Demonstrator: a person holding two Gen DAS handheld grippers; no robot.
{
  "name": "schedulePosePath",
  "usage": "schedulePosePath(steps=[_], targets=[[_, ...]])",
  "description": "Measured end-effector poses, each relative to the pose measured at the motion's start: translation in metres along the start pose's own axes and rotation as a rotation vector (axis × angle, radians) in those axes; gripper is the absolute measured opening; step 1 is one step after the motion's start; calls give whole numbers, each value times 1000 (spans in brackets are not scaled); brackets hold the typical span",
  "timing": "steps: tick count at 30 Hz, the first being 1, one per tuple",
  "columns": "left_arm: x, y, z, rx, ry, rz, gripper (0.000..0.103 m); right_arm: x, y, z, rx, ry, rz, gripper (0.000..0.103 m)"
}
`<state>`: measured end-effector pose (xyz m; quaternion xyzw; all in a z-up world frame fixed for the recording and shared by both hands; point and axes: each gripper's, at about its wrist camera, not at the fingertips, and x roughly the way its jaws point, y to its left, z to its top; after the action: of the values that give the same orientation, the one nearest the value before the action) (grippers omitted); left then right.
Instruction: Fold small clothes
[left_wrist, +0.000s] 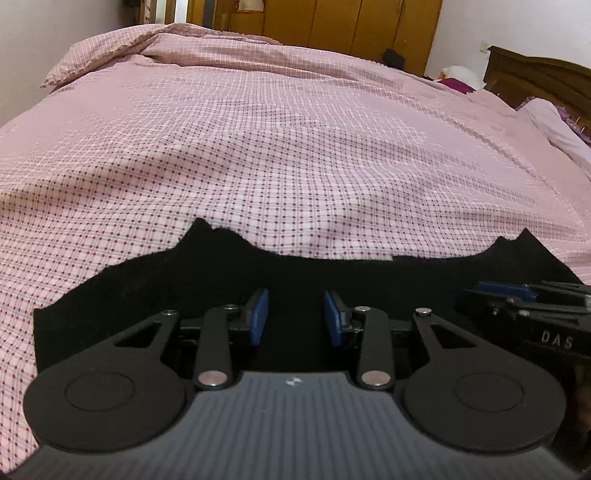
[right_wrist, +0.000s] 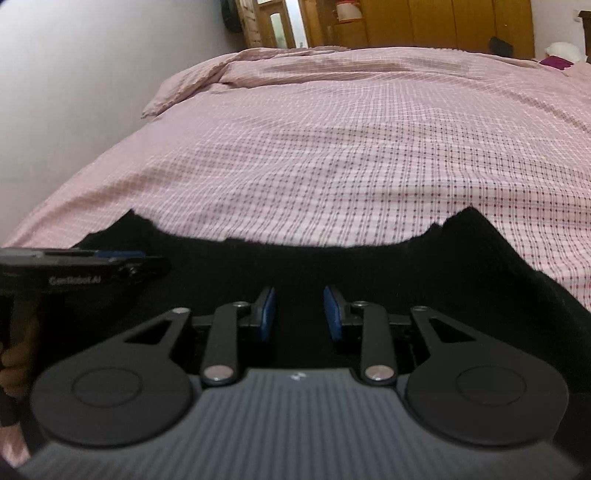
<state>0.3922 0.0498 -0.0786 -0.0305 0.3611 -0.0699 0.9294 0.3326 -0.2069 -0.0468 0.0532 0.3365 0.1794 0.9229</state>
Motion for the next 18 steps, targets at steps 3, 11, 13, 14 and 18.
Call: schedulePosePath(steps=[3, 11, 13, 14, 18], targets=[[-5, 1, 0, -10, 3, -12, 40, -4, -10, 1, 56, -25, 17, 31], [-56, 12, -4, -36, 24, 5, 45, -69, -41, -9, 157, -131, -26, 35], [-73, 18, -10, -32, 13, 21, 46, -88, -49, -16, 172, -148, -18, 35], [-82, 21, -14, -25, 6, 27, 47, -97, -53, -21, 177, -153, -13, 35], [-98, 31, -32, -7, -15, 70, 48, -102, -67, -37, 168, -114, -36, 34]])
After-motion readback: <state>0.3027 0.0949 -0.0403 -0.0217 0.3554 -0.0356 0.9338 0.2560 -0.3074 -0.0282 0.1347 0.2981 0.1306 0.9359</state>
